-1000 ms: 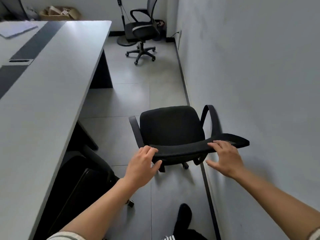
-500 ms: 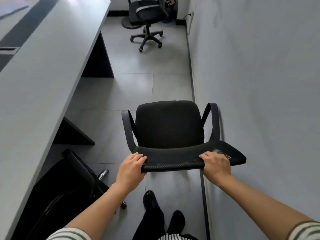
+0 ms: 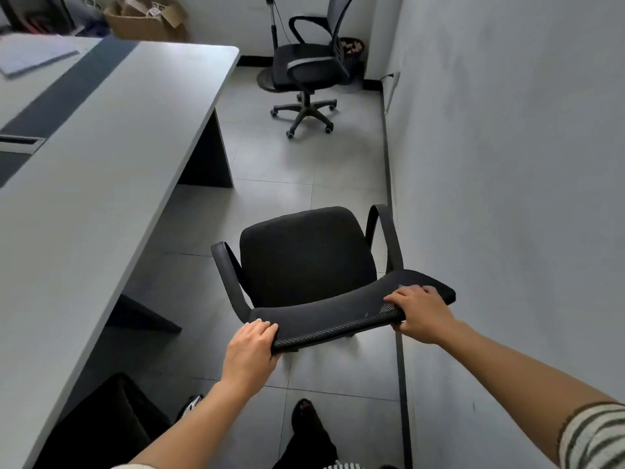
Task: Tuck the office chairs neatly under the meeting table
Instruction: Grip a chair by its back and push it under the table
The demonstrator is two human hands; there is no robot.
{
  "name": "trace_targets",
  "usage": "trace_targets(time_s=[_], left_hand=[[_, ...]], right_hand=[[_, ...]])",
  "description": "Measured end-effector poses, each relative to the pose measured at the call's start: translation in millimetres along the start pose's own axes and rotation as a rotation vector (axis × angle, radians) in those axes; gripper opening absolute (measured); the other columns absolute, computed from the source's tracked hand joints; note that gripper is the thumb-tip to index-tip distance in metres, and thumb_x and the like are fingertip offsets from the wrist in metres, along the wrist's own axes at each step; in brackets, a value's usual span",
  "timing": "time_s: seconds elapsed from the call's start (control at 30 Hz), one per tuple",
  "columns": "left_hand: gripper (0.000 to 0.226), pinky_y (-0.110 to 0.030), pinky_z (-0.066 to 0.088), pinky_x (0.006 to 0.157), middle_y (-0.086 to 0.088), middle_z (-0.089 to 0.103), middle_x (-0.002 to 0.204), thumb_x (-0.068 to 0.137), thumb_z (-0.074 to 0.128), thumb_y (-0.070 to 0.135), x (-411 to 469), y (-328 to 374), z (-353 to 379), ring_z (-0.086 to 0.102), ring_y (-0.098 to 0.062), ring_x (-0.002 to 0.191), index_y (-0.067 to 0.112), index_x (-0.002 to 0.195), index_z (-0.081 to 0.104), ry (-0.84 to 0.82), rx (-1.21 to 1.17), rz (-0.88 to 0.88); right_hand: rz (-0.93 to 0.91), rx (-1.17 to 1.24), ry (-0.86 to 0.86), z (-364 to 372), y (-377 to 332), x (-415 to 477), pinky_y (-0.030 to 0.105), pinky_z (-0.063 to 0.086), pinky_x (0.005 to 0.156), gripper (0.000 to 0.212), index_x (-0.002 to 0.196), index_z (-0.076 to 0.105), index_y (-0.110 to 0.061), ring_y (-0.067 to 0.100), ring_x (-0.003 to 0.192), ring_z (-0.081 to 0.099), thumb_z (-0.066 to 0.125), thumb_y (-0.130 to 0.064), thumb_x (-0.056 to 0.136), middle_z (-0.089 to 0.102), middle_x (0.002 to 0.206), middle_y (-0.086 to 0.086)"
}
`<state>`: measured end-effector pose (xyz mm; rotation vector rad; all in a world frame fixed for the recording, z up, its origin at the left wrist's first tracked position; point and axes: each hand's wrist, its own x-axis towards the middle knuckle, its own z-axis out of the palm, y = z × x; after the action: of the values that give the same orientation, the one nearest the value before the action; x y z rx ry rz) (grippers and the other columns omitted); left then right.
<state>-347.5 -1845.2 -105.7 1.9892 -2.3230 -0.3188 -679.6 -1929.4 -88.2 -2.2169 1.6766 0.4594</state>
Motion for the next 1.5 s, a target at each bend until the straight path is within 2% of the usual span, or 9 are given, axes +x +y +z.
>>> trace_targets(time_s=[0.07,0.27,0.43,0.53,0.67,0.77,0.93,1.3,1.5], left_hand=[[0.051,-0.033,0.058,0.076,0.003,0.074,0.090,0.049,0.089,0.035,18,-14,-3,0.070,-0.019,0.087,0.017,0.094,0.074,-0.014,0.003,-0.063],[0.056,-0.036,0.041,0.103,0.001,0.067,0.119,0.068,0.076,0.042,72,-42,-9,0.057,-0.021,0.118,0.018,0.117,0.065,-0.028,-0.038,-0.235],[0.096,-0.036,0.033,0.111,0.004,0.056,0.133,0.064,0.033,0.088,129,-58,-25,0.042,-0.016,0.131,0.022,0.130,0.053,-0.048,-0.119,-0.376],[0.108,-0.033,0.030,0.111,0.005,0.052,0.138,0.060,0.006,0.092,166,-60,-35,0.035,-0.012,0.135,0.024,0.127,0.056,-0.023,-0.230,-0.565],[0.074,-0.033,0.038,0.100,0.006,0.060,0.125,0.080,0.025,0.076,216,-60,-44,0.042,-0.011,0.128,0.024,0.117,0.063,0.019,-0.258,-0.783],[0.078,-0.031,0.045,0.084,0.009,0.063,0.102,0.076,0.014,0.078,243,-67,-48,0.053,-0.012,0.107,0.025,0.103,0.065,0.050,-0.225,-0.865],[0.074,-0.032,0.047,0.077,0.005,0.065,0.097,0.079,0.011,0.068,276,-87,-53,0.056,-0.015,0.098,0.021,0.098,0.066,0.106,-0.174,-0.939],[0.062,-0.034,0.049,0.071,0.002,0.068,0.089,0.085,0.020,0.059,300,-217,-71,0.061,-0.018,0.088,0.018,0.086,0.068,0.112,-0.116,-0.911],[0.051,-0.034,0.051,0.065,0.003,0.066,0.073,0.086,0.032,0.052,315,-252,-71,0.060,-0.020,0.074,0.019,0.067,0.064,0.085,-0.054,-0.842]], right_hand=[[0.056,-0.074,-0.003,-14,16,27,0.041,0.021,0.114,0.060,0.141,0.037,-0.034,0.019,0.137,0.033,0.059,-0.040,0.085,0.041,0.147,-0.005],[0.034,-0.138,0.034,-40,16,109,0.041,0.028,0.107,0.054,0.139,0.038,-0.033,0.021,0.136,0.032,0.054,-0.026,0.088,0.042,0.146,-0.004],[-0.090,-0.171,0.087,-81,18,207,0.041,0.030,0.106,0.051,0.137,0.043,-0.034,0.021,0.134,0.035,0.051,-0.026,0.088,0.046,0.144,-0.005],[-0.188,-0.196,0.089,-107,16,273,0.041,0.029,0.107,0.051,0.136,0.043,-0.034,0.022,0.133,0.036,0.053,-0.029,0.086,0.046,0.143,-0.005],[-0.305,-0.240,0.069,-149,6,353,0.042,0.029,0.106,0.051,0.133,0.044,-0.035,0.022,0.132,0.037,0.053,-0.026,0.084,0.047,0.141,-0.005],[-0.376,-0.272,0.073,-176,-8,403,0.042,0.027,0.105,0.051,0.132,0.045,-0.036,0.020,0.132,0.037,0.052,-0.023,0.083,0.047,0.141,-0.006],[-0.458,-0.306,0.114,-206,-41,468,0.040,0.027,0.105,0.051,0.131,0.047,-0.038,0.018,0.133,0.036,0.051,-0.021,0.084,0.047,0.141,-0.008],[-0.464,-0.269,0.162,-225,-142,539,0.038,0.027,0.105,0.052,0.131,0.050,-0.038,0.018,0.135,0.036,0.057,-0.022,0.082,0.050,0.140,-0.009],[-0.449,-0.285,0.150,-238,-166,566,0.039,0.029,0.104,0.054,0.128,0.053,-0.039,0.018,0.134,0.039,0.060,-0.020,0.079,0.052,0.138,-0.009]])
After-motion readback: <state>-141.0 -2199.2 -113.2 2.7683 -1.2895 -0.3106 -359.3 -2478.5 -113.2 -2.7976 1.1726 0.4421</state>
